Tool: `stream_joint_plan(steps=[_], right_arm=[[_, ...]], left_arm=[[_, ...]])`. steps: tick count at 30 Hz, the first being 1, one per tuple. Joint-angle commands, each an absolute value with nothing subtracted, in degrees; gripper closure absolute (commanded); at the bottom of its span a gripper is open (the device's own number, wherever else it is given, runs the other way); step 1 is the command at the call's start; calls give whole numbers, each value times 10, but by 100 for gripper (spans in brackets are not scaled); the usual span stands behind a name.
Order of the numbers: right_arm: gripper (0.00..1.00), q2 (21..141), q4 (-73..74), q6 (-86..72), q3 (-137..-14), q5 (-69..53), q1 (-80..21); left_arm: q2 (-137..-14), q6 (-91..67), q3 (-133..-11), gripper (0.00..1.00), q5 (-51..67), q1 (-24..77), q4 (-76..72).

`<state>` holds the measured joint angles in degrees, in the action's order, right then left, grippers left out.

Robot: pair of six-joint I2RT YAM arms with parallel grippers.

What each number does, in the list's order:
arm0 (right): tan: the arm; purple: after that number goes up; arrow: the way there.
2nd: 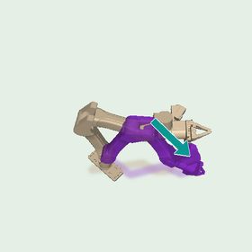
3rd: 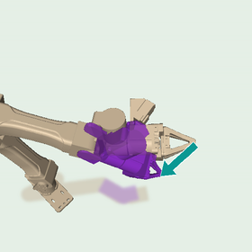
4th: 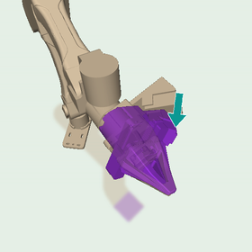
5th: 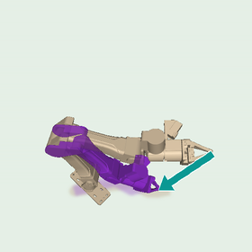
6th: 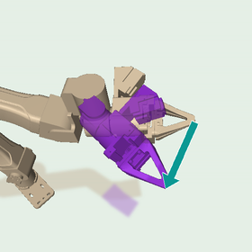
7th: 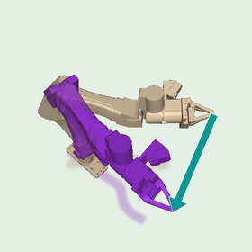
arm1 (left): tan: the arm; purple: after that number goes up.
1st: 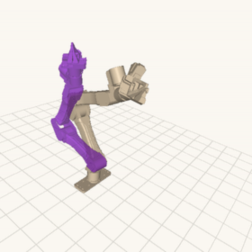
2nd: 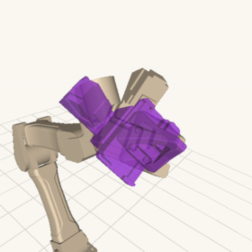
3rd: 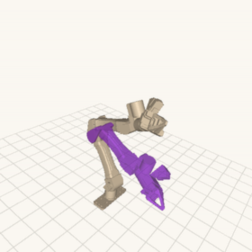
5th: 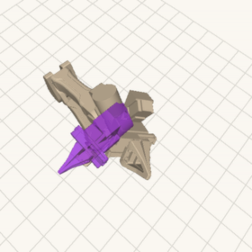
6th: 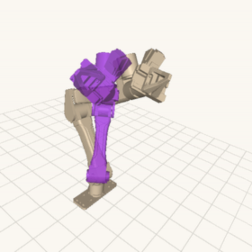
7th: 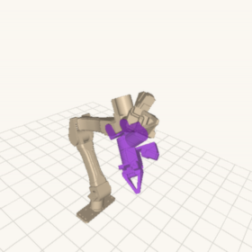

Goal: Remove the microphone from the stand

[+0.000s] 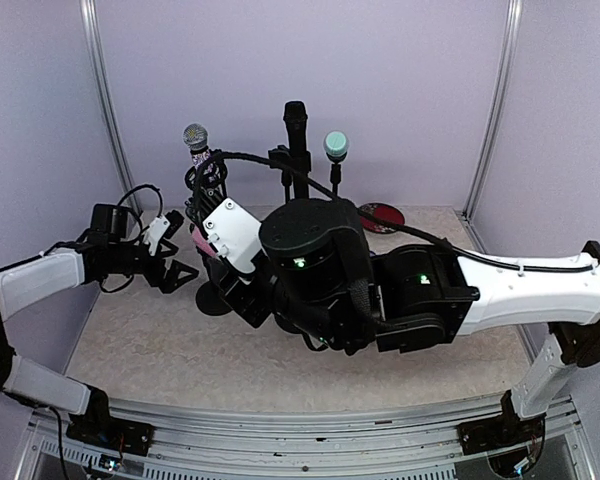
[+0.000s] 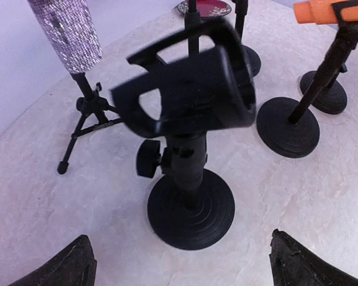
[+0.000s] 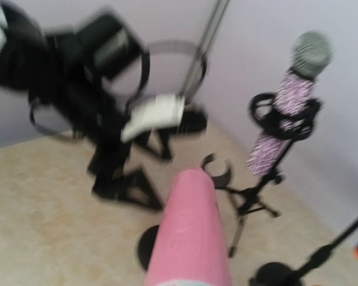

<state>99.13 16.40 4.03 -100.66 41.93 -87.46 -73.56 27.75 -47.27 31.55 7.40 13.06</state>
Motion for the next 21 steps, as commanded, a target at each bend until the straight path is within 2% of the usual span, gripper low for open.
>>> stream_joint_plan(steps=[1,6,13,21], right_arm=[[100,1038,247,-40,-1075,304,-836],[100,1124,291,-73,-1181,174,-800],[100,1206,265,-101,-1258,42,-779],[100,1232,195,-145,-1257,-35,-758]], left_arm=[[-667,432,-537,1,422,16,361],[-578,583,-556,1,438,6,536],[-512,620,-569,3,418,31,607],[-491,642,-564,15,437,59,629]])
